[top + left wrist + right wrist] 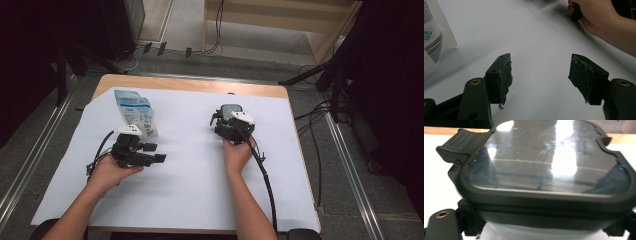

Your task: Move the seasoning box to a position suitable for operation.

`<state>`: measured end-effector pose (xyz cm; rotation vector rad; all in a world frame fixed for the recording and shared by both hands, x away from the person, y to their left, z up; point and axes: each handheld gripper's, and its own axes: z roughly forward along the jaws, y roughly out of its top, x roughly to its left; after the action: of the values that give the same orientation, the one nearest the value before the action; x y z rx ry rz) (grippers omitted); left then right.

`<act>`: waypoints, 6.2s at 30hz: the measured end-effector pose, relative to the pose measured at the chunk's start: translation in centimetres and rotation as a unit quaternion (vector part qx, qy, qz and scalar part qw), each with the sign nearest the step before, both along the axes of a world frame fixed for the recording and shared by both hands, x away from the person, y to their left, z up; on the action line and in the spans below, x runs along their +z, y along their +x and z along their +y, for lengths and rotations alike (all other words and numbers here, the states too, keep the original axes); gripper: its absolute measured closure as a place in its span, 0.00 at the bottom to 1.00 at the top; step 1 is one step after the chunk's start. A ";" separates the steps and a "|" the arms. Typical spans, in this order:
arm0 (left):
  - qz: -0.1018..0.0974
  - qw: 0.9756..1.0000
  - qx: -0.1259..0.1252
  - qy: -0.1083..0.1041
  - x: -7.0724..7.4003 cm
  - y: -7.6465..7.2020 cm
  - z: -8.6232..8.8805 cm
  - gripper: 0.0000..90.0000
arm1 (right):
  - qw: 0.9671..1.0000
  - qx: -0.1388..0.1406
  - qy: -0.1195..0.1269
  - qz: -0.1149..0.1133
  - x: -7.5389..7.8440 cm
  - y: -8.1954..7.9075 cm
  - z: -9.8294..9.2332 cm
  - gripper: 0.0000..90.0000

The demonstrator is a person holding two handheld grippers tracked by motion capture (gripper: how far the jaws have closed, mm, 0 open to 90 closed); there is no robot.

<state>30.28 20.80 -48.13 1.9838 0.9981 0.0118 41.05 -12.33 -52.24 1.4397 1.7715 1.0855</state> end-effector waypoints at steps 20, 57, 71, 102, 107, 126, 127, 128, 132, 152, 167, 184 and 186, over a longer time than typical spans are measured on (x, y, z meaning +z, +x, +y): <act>0.002 1.000 0.002 0.003 0.0 0.1 0.0 0.39 | 0.998 0.059 -0.006 -0.013 1.0 -1.3 -0.5 0.18; 0.000 1.000 0.015 -0.005 0.2 0.2 1.9 0.42 | 0.921 0.389 0.018 0.001 1.6 -7.1 4.0 0.18; -0.006 1.000 -0.001 0.002 -0.2 0.2 1.1 0.42 | 0.913 0.406 -0.030 0.003 0.2 -7.0 4.1 0.18; -0.021 0.997 -0.068 0.004 1.8 3.1 -1.6 1.00 | 0.928 0.365 0.062 0.036 4.5 -10.2 -2.0 0.69; -0.018 0.997 -0.071 -0.014 1.0 3.7 -2.0 1.00 | 0.936 0.341 0.054 0.066 3.7 -9.5 -1.8 0.96; -0.021 0.997 -0.078 -0.018 -0.3 4.8 -3.5 1.00 | 0.942 0.327 0.051 0.060 3.0 -9.1 -0.3 1.00; -0.021 0.997 -0.077 -0.016 -0.3 4.8 -3.5 1.00 | 0.942 0.326 0.052 0.060 3.0 -9.1 -0.2 1.00; -0.022 0.997 -0.078 -0.017 -0.3 4.7 -3.5 1.00 | 0.943 0.324 0.051 0.059 3.0 -9.0 -0.2 1.00; -0.018 0.997 -0.075 -0.018 -0.3 4.3 -3.4 1.00 | 0.943 0.322 0.052 0.063 2.8 -8.6 0.0 1.00; -0.014 0.997 -0.067 -0.027 -0.8 1.4 -4.5 1.00 | 0.945 0.312 0.056 0.075 2.8 -5.8 1.1 1.00; -0.026 0.998 -0.045 -0.020 -0.1 1.7 -2.8 1.00 | 0.946 0.312 0.048 0.079 3.8 -6.6 0.3 1.00; -0.030 0.998 -0.058 -0.021 1.7 3.1 -1.0 0.99 | 0.941 0.326 0.055 0.067 3.7 -12.4 0.1 1.00; -0.021 0.998 -0.052 -0.025 1.6 3.3 -0.9 0.99 | 0.940 0.332 0.050 0.065 3.8 -12.8 0.5 1.00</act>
<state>33.59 19.90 -46.54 1.9790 0.8597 -0.0273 28.21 -11.88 -48.48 0.9891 2.4170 1.4466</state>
